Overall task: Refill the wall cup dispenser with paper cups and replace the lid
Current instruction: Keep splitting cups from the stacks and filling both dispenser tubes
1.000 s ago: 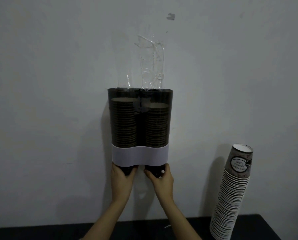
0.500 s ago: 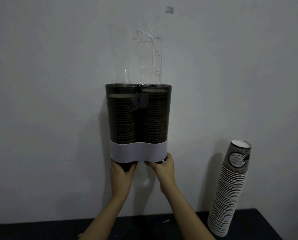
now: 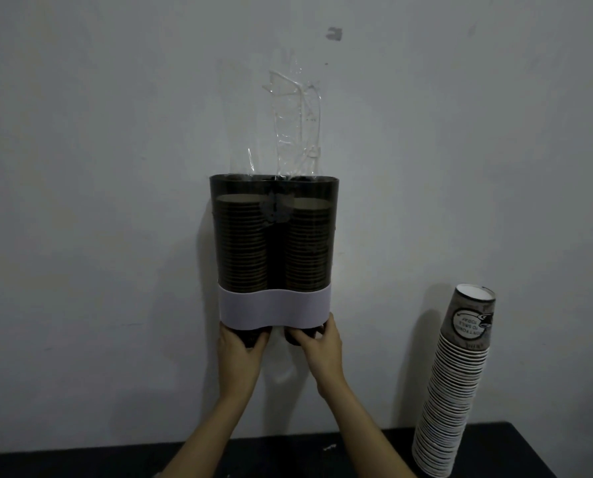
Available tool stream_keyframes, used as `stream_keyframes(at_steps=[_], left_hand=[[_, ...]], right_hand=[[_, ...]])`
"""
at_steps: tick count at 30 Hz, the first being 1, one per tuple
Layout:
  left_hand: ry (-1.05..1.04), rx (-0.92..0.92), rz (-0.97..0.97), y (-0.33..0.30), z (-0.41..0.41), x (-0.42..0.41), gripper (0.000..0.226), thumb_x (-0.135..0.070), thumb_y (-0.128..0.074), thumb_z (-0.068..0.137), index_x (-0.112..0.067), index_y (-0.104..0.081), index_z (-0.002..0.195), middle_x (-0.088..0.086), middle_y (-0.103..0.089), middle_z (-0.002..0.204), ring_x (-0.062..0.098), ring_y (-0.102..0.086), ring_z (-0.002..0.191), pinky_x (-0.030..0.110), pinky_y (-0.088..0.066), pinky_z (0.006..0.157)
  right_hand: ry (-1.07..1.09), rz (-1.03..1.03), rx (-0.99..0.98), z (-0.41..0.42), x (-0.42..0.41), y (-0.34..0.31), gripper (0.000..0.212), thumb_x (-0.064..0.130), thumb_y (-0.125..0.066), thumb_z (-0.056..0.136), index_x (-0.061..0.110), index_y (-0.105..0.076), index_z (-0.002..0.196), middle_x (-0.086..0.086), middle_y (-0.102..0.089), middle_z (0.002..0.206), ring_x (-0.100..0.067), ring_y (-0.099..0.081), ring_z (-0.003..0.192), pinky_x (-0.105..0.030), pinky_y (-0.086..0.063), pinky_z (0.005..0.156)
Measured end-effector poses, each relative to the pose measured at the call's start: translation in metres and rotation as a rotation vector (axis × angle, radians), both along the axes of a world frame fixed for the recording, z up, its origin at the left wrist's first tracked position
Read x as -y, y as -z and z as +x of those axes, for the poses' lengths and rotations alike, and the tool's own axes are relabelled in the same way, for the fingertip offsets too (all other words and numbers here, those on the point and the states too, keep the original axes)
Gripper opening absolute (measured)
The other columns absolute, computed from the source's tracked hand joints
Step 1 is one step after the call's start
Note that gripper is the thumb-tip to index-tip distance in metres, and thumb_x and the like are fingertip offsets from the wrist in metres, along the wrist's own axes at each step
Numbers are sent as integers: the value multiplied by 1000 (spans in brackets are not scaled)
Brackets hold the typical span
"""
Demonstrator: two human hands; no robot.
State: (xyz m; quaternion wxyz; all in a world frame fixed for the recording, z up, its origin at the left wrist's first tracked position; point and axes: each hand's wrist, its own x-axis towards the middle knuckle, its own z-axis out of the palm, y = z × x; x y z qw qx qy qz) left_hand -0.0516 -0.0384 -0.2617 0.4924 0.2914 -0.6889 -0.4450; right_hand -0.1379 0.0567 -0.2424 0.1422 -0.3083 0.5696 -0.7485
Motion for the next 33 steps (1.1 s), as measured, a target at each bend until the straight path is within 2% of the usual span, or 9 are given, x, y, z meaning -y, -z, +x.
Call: stream_keyframes(at_steps=[2,5,11,14,20,24,29,33], left_hand=[[-3,-4,1,0,0,0,68,-20,-69,78,-10,-36,136,10,-55,130,22,-53,118,38,-45,103],[-4,-16,0,1,-1,-1,67,-18,-69,79,-9,-36,136,10,-54,130,22,-53,118,30,-43,98],[-13,-6,-18,0,0,0,69,-20,-69,78,-9,-35,137,11,-52,132,24,-51,121,43,-44,104],[-12,3,-24,2,1,-1,67,-17,-68,79,-7,-35,137,12,-52,132,24,-51,122,39,-42,105],[-42,8,-36,3,-2,-3,64,-16,-67,80,-4,-37,135,14,-52,129,25,-51,120,27,-40,97],[-37,17,-35,5,-3,-2,65,-16,-66,81,-4,-34,137,14,-50,132,25,-50,122,27,-39,97],[-35,27,-27,6,-2,-2,64,-16,-66,81,-3,-35,136,15,-52,131,27,-51,121,31,-41,101],[-36,23,-27,5,-2,-4,63,-13,-66,81,-3,-36,135,16,-53,130,26,-51,120,28,-40,99]], right_hand=[[10,8,-21,1,-1,1,43,5,-70,77,23,-47,108,18,-56,89,7,-56,75,-4,-47,55],[19,13,-35,2,-2,1,43,5,-71,77,23,-46,107,19,-55,89,7,-53,79,-1,-46,55],[19,22,-39,1,-3,1,42,7,-71,77,24,-46,106,20,-54,89,8,-51,80,1,-44,55],[29,34,-48,0,-2,2,43,8,-71,77,24,-46,107,18,-55,91,6,-52,82,0,-46,58],[50,52,-53,-2,1,4,46,12,-73,76,25,-46,111,12,-55,96,6,-52,86,-6,-49,61],[37,44,-47,-2,1,5,46,11,-73,76,24,-46,111,17,-54,93,8,-50,85,0,-47,61],[41,52,-46,-2,1,5,45,11,-72,76,25,-46,110,18,-55,91,8,-52,83,-1,-47,59],[36,70,-36,-2,0,5,46,11,-72,77,25,-45,111,19,-54,91,7,-52,82,0,-47,58]])
